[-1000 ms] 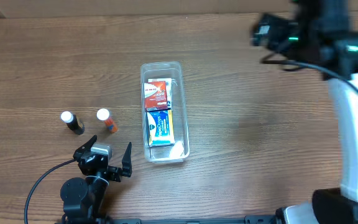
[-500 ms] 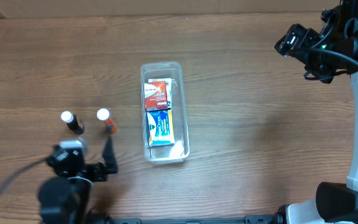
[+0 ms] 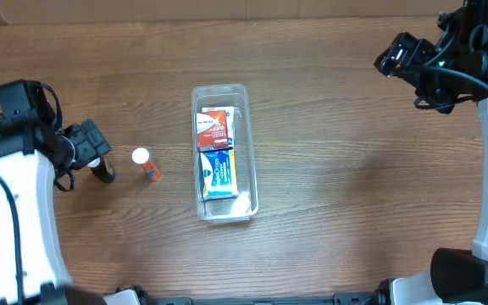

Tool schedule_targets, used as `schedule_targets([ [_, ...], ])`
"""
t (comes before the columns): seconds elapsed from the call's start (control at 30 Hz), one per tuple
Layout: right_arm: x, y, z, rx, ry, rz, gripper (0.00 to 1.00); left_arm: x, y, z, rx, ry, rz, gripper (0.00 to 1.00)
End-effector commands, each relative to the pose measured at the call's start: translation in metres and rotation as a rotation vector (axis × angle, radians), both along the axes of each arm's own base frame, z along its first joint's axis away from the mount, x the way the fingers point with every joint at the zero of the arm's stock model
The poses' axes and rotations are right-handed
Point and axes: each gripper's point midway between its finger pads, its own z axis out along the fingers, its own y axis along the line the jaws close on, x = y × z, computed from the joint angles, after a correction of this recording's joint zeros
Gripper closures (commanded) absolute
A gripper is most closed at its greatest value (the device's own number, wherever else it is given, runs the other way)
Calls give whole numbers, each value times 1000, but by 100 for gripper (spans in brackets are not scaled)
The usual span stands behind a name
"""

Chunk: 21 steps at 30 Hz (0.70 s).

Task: Pack container
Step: 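Reach the left gripper down and grasp the dark brown bottle, then carry the brown bottle into the container and release it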

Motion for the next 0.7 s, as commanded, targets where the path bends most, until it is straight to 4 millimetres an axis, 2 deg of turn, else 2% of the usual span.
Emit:
schedule_targets([
  [0.0,0,0,3,4,-12,4,0,8,1,-38,-75,100,-56,5],
  [0.07,0,0,3,4,-12,4,0,13,6,-63,-75,165,-92,10],
  [0.17,1,0,3,4,-12,4,0,23,9,-81,-76,179,-127,30],
  [0.2,0,0,3,4,-12,4,0,28,11,-83,-70,168,-130,39],
  [0.37,0,0,3,4,-12,4,0,38,11,-83,-64,129,-188,68],
  [0.43,0,0,3,4,-12,4,0,35,5,-81,-90,135,-205,85],
  [0.47,0,0,3,4,-12,4,0,33,5,-74,-96,147,-204,89],
  [0.5,0,0,3,4,-12,4,0,33,5,-60,-99,153,-203,91],
  [0.53,1,0,3,4,-12,4,0,36,5,-31,-98,144,-195,92],
  [0.6,0,0,3,4,-12,4,0,44,-1,41,-71,74,-216,93],
  [0.67,0,0,3,4,-12,4,0,50,-29,112,-25,-48,-266,92],
])
